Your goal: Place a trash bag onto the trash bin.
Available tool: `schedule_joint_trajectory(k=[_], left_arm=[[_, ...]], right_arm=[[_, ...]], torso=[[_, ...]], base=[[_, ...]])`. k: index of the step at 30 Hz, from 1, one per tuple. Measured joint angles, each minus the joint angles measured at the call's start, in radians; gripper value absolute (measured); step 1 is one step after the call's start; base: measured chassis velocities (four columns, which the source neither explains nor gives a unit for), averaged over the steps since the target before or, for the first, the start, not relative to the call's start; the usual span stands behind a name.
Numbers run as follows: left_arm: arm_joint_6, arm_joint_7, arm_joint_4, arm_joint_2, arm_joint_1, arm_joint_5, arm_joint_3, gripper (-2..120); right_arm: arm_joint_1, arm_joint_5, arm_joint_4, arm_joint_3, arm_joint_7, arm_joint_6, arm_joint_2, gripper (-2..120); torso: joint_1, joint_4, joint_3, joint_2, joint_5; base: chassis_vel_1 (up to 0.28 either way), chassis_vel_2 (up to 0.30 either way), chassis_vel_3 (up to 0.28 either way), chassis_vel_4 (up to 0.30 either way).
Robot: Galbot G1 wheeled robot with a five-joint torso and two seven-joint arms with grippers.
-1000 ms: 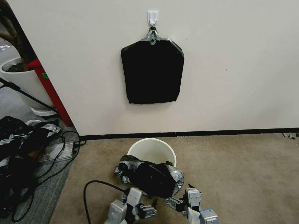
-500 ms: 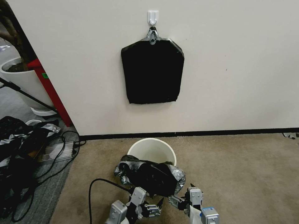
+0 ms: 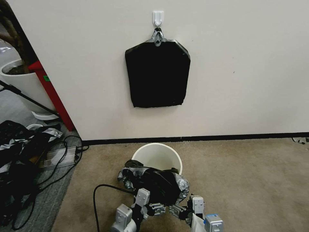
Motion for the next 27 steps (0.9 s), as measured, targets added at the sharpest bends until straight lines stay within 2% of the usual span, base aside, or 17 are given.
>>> schedule_joint_trajectory(k=[10,18,20,23,25,27], left_arm=[[-0.03,-0.018,0.032,-0.018,-0.004,0.102,0.017,100],[-0.042,-0.019,0.029,-0.024,-0.006,0.131,0.011,100],[-0.044,-0.019,0.022,-0.024,-0.005,0.132,0.008,100],[-0.05,-0.019,-0.017,-0.021,0.006,0.132,-0.006,100],[-0.05,-0.019,-0.031,-0.017,0.01,0.132,-0.011,100],[-0.05,-0.018,-0.078,-0.003,0.027,0.131,-0.027,100]], right_arm=[[-0.001,0.078,0.061,0.009,0.0,0.063,-0.001,100],[-0.003,0.103,0.13,0.043,0.001,0.087,0.004,100],[-0.003,0.088,0.14,0.052,0.001,0.088,0.004,100],[-0.001,-0.05,0.152,0.078,-0.002,0.106,0.008,100],[0.004,-0.089,0.153,0.085,-0.004,0.109,0.01,100],[0.027,-0.169,0.157,0.106,-0.015,0.118,0.014,100]], torso=[[0.0,0.0,0.0,0.0,0.0],[0.0,0.0,0.0,0.0,0.0],[0.0,0.0,0.0,0.0,0.0],[0.0,0.0,0.0,0.0,0.0],[0.0,-0.0001,0.0,0.0,0.0],[0.0,0.0,0.0,0.0,0.0001]], base=[[0.0,0.0,0.0,0.0],[0.0,0.0,0.0,0.0],[0.0,0.0,0.0,0.0],[0.0,0.0,0.0,0.0],[0.0,0.0,0.0,0.0],[0.0,0.0,0.0,0.0]])
